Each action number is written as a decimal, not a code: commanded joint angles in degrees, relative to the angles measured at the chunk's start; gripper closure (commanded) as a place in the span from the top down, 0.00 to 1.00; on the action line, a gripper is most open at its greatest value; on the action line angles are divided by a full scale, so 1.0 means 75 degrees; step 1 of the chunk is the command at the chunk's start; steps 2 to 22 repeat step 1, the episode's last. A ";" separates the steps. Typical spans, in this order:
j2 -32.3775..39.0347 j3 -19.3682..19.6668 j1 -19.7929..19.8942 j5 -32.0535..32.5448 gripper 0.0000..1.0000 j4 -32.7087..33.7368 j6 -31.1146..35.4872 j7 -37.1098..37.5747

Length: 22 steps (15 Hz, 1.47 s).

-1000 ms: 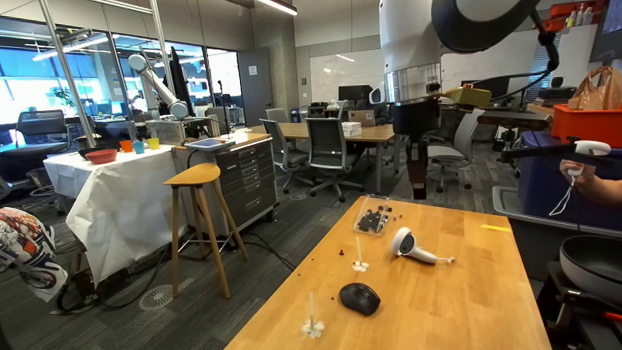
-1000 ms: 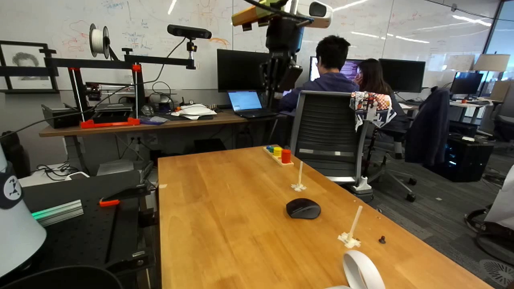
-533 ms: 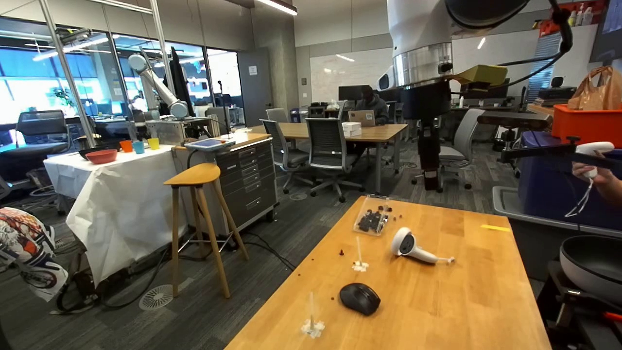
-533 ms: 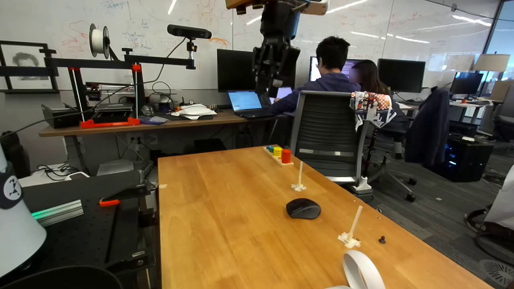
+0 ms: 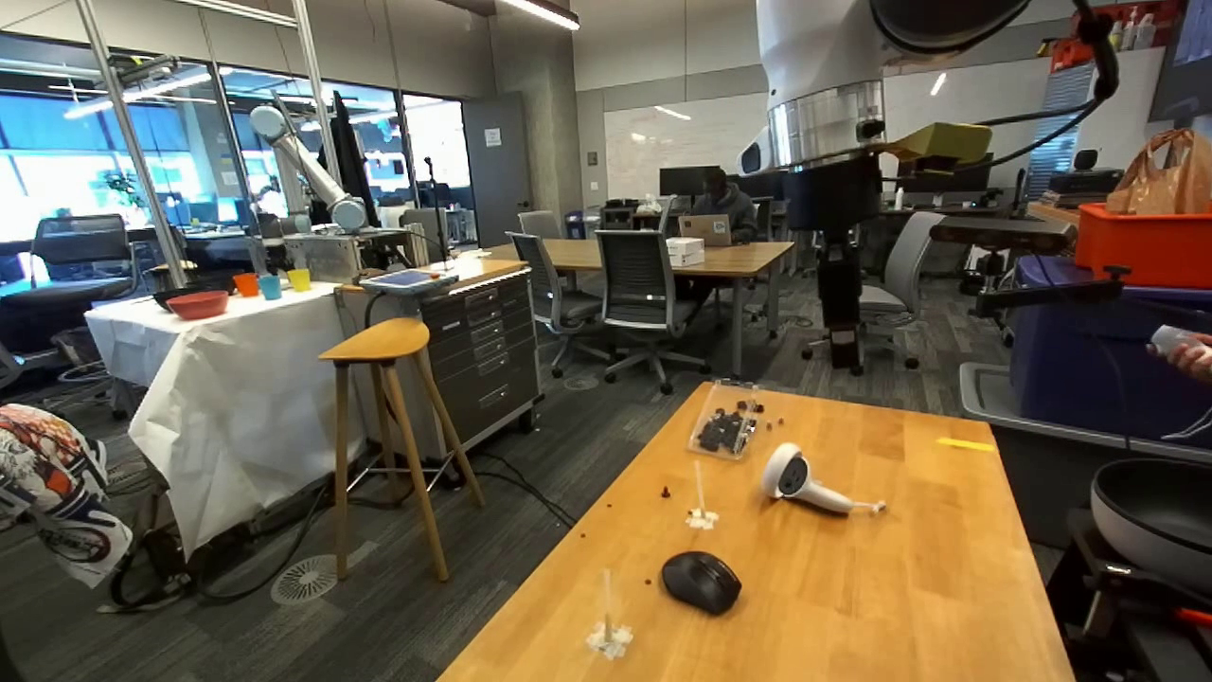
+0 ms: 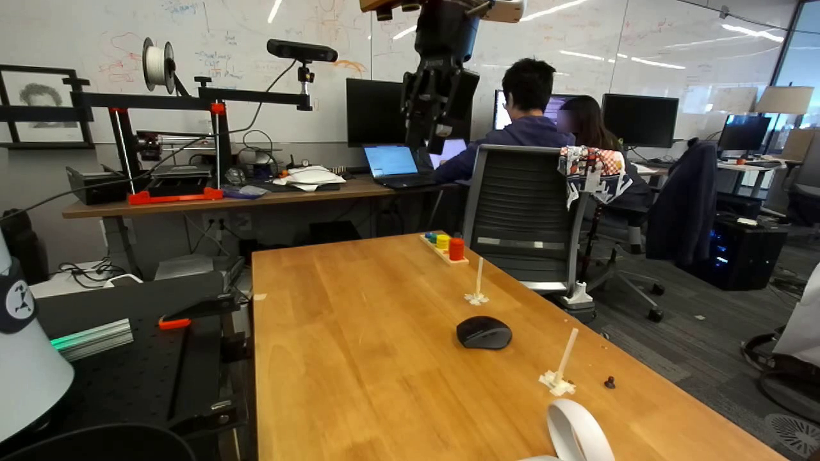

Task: Push the black mouse slightly forward.

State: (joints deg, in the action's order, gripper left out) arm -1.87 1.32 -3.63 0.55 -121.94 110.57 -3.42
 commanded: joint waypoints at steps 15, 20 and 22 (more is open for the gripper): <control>0.0002 -0.0122 0.0122 -0.0004 0.63 0.0016 -0.0022 -0.0001; 0.0002 -0.0122 0.0122 -0.0004 0.63 0.0016 -0.0022 -0.0001; 0.0002 -0.0122 0.0122 -0.0004 0.63 0.0016 -0.0022 -0.0001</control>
